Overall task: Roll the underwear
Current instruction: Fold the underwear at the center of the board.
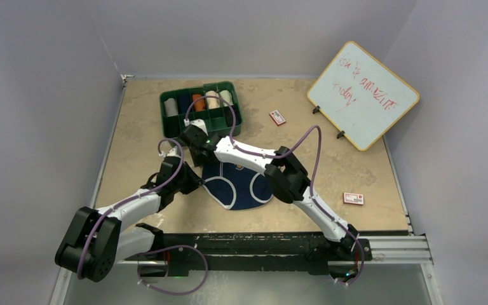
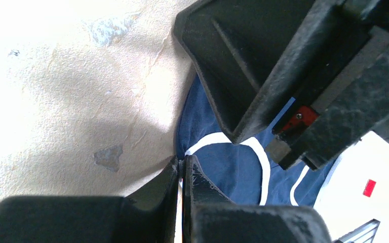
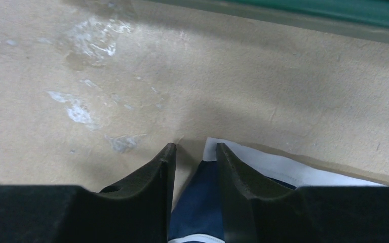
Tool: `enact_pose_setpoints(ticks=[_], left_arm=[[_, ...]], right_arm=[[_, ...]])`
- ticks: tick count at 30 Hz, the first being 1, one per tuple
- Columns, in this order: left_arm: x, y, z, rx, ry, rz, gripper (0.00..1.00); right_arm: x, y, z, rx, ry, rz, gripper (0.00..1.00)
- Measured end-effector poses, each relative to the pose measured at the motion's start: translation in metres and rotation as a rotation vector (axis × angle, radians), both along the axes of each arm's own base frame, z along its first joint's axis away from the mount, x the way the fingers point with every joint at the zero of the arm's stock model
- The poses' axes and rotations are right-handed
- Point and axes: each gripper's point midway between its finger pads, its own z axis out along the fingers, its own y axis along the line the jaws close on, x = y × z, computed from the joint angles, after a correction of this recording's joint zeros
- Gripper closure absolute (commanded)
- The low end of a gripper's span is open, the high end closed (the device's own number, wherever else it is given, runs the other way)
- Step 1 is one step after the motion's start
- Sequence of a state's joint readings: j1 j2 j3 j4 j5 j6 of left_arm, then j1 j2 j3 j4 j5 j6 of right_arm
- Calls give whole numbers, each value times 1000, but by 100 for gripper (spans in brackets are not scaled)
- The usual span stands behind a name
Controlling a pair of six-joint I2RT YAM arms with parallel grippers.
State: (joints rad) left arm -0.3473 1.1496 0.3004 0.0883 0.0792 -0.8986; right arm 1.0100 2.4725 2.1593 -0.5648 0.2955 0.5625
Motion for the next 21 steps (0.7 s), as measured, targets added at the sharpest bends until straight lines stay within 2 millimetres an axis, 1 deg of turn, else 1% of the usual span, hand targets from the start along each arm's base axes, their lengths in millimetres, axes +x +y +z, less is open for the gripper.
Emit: enact_pose_setpoints(ticks=[1, 6, 7, 9, 15, 20, 21], left_arm=[[0, 0, 0, 0, 0, 0, 100], [1, 0, 2, -3, -7, -1, 100], [1, 0, 3, -4, -10, 0, 100], [1, 0, 4, -5, -14, 0, 100], [0, 0, 4, -5, -13, -1, 100], [1, 0, 5, -6, -17, -1, 100], [1, 0, 6, -6, -17, 0, 100]], right_arm=[[0, -2, -4, -11, 0, -3, 63], [3, -4, -3, -24, -15, -12, 66], [3, -5, -3, -28, -16, -12, 68], [3, -6, -3, -36, -22, -13, 75], [5, -10, -4, -67, -35, -15, 81], [8, -11, -4, -80, -50, -15, 92], [8, -11, -4, -80, -50, -14, 96]])
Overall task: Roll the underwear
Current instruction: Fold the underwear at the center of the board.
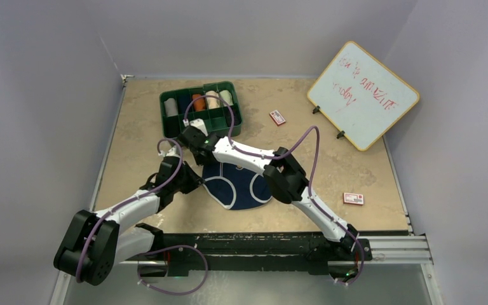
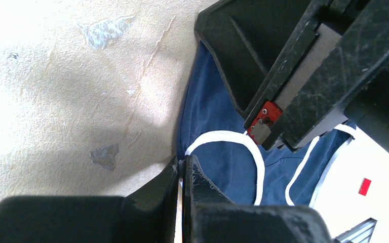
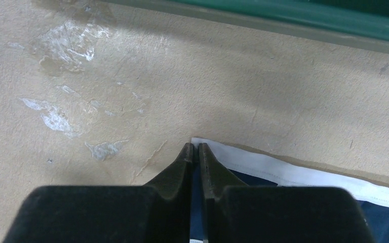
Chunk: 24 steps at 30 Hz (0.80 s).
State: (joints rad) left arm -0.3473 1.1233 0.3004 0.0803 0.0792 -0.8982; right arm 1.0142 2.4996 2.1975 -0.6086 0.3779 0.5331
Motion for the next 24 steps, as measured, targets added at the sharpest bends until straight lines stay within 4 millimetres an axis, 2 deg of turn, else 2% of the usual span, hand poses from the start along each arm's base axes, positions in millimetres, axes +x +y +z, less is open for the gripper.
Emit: enact_pose_setpoints(ticks=[1, 13, 17, 21, 24], left_arm=[[0, 0, 0, 0, 0, 0, 100], [-5, 2, 2, 9, 9, -7, 100], [-6, 1, 9, 20, 8, -29, 100], [-8, 0, 12, 23, 6, -51, 100], [-10, -4, 13, 9, 8, -74, 100]], right_arm=[[0, 0, 0, -1, 0, 1, 100], [-8, 2, 8, 29, 39, 27, 100], [-13, -5, 28, 60, 44, 28, 100], [-9, -4, 59, 122, 11, 25, 100], [-8, -4, 72, 151, -2, 23, 100]])
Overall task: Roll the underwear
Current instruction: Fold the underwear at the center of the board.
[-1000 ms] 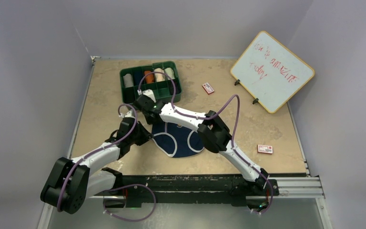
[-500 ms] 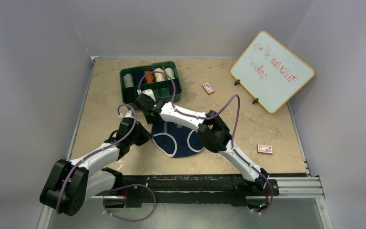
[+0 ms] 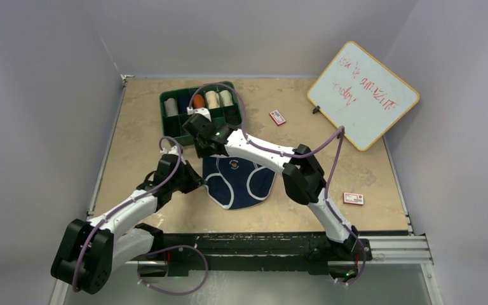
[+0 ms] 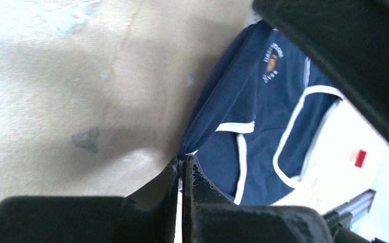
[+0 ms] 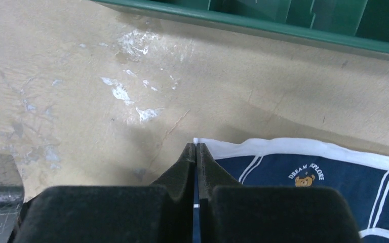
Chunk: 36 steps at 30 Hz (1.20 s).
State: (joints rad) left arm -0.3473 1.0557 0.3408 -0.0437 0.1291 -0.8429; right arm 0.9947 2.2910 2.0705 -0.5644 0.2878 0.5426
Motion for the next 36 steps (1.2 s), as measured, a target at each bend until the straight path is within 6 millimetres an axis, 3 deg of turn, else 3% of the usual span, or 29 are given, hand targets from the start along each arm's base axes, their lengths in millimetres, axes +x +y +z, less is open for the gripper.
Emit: enact_pose_setpoints(ticks=[4, 9, 16, 21, 28, 36], left_arm=[[-1, -15, 14, -56, -10, -78, 100], [9, -38, 56, -140, -58, -175, 100], [19, -57, 101, -191, -94, -263, 100], [21, -81, 100, -193, -39, -338, 100], [19, -128, 101, -180, 0, -447, 100], [23, -170, 102, -174, 7, -501, 100]], right_arm=[[-5, -5, 2, 18, 10, 4, 100], [-11, -18, 0, 61, 52, 19, 100], [4, -57, 11, 200, 96, -15, 100], [16, -92, 17, 290, 118, -70, 100], [21, -125, 22, 356, 127, -107, 100], [21, -162, 11, 380, 160, -146, 100]])
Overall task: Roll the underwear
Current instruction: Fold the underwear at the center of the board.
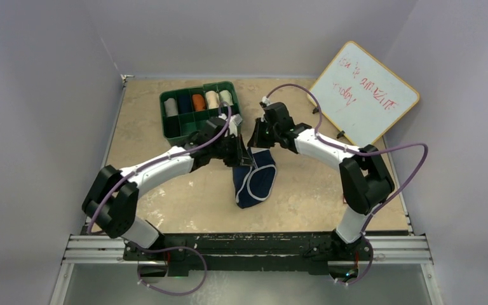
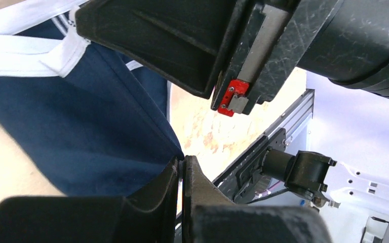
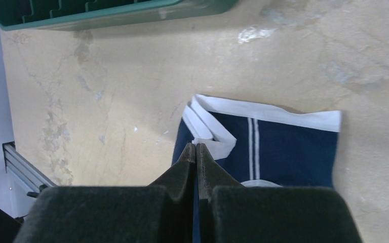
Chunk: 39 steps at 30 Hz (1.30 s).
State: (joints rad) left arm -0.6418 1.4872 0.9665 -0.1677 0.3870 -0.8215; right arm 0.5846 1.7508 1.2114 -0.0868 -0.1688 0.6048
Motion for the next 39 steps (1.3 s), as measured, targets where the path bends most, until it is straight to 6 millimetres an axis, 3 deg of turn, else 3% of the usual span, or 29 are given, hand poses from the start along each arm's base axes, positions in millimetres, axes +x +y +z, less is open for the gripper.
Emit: enact_pose_setpoints(ticks=[8, 20, 30, 34, 39], left_arm=[[10, -40, -20, 40, 25, -23, 100], [11, -73, -44, 82, 30, -40, 100], [17, -88, -76, 83, 52, -17, 99], [23, -95, -77, 50, 44, -5, 99], [29, -105, -66, -4, 24, -4, 99]], right_arm=[[10, -30, -14, 17, 10, -9, 100], [27, -58, -12, 86, -21, 27, 100], [35, -84, -47, 52, 43, -17, 100], [36, -88, -60, 26, 57, -20, 100], [36, -91, -62, 12, 51, -17, 100]])
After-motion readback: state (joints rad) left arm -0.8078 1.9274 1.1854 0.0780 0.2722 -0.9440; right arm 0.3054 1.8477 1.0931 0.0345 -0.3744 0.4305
